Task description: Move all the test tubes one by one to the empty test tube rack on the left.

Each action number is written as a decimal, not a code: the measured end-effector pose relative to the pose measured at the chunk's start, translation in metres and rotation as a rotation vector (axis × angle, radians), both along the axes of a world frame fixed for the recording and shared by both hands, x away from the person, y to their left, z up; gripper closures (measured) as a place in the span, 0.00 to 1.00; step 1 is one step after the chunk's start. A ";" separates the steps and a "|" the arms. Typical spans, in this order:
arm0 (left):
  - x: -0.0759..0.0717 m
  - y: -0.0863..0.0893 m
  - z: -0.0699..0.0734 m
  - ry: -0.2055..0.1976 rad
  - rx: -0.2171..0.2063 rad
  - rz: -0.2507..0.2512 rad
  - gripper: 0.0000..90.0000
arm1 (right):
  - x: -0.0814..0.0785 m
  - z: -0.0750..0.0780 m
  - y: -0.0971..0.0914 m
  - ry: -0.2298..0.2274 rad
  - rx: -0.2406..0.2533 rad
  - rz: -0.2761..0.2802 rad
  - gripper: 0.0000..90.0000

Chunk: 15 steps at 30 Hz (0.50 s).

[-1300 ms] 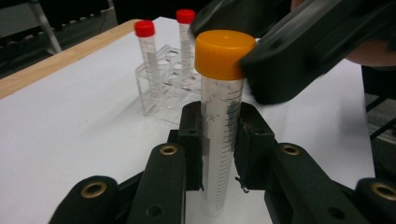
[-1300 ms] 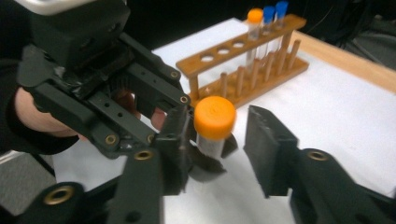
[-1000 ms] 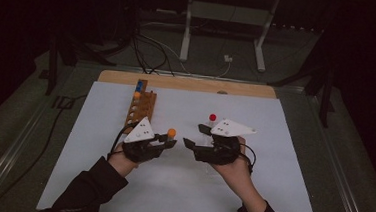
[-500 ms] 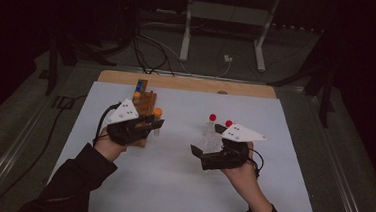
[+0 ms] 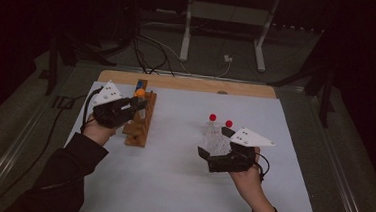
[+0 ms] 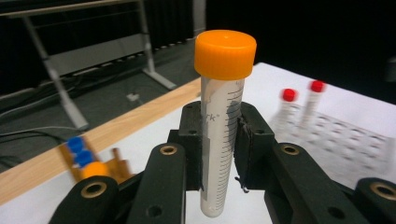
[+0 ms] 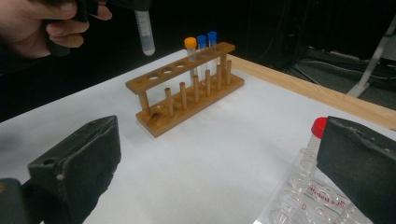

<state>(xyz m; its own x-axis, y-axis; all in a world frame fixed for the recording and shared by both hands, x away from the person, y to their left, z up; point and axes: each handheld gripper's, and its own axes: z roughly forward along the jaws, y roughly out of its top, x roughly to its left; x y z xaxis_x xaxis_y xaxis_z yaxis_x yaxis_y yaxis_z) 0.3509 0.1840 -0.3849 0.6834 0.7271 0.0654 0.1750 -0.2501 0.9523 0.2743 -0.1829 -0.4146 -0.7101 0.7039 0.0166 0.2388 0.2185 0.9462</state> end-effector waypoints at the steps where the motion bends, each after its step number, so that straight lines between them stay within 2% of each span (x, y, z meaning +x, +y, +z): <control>1: 0.003 0.002 -0.001 0.002 -0.004 0.014 0.84 | 0.000 0.000 0.000 0.000 0.002 0.001 0.00; 5: 0.014 0.009 -0.008 0.000 0.001 0.067 0.84 | 0.000 0.000 -0.001 -0.004 0.006 0.008 0.00; 15: 0.041 0.020 -0.027 0.022 -0.035 0.187 0.84 | -0.001 0.001 0.000 -0.006 0.004 0.017 0.00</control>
